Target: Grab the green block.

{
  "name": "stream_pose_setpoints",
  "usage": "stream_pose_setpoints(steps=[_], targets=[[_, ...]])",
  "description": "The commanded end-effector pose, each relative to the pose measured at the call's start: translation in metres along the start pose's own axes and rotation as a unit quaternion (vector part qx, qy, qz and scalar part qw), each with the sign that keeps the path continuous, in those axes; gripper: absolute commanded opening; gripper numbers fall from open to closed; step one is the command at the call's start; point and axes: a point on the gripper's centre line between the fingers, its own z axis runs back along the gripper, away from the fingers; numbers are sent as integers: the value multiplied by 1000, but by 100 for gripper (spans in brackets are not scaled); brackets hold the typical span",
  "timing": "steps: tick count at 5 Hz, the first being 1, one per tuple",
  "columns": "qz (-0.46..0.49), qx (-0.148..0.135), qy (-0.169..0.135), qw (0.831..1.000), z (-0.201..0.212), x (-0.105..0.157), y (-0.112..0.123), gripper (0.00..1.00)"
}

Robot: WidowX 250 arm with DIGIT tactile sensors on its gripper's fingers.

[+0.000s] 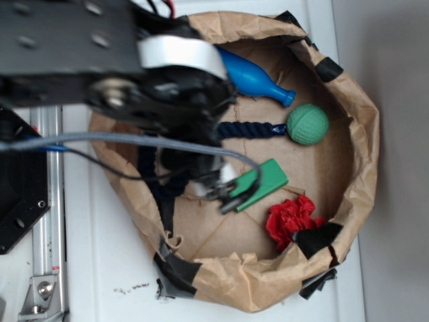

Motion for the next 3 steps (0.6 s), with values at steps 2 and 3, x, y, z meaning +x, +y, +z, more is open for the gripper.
stream_pose_setpoints(steps=[2,3], targets=[[-75,-59,26,995,-77,21,-71,100],[-79,-46,40,995,-107,24,-73,100]])
